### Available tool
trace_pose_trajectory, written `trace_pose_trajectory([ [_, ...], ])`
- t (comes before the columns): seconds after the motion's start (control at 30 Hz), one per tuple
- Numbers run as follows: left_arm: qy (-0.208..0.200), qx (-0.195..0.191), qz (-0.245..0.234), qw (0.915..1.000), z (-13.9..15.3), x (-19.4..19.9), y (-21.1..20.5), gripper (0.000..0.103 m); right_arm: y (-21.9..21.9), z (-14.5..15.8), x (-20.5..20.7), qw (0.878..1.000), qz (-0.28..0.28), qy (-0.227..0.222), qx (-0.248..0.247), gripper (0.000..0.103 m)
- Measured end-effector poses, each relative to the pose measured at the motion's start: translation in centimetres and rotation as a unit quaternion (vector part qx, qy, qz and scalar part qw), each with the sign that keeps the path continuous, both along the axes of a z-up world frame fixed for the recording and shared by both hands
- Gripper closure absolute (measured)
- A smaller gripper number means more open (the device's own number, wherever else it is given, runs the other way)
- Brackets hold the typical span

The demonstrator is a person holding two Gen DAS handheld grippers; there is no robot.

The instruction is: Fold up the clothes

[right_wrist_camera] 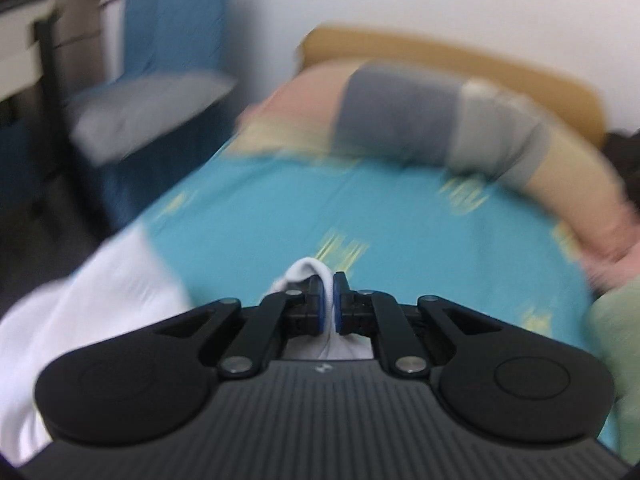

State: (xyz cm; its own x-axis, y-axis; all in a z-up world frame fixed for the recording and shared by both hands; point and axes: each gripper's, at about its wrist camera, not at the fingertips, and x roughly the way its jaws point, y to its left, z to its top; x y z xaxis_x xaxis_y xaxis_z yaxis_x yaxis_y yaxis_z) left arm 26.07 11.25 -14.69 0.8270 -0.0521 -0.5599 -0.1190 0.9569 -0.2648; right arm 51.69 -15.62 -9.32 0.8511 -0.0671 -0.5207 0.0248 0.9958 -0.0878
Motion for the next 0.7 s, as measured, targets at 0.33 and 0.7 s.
trace_pose_trajectory([
  [0.33, 0.016, -0.009, 0.022, 0.9996, 0.0, 0.1, 1.1, 0.0, -3.5, 1.2, 0.6, 0.992, -0.116, -0.001, 0.043, 0.027],
  [0.7, 0.032, -0.017, 0.061, 0.9975, 0.4, -0.4, 2.4, 0.0, 6.5, -3.6, -0.4, 0.993, 0.077, 0.045, 0.079, 0.019],
])
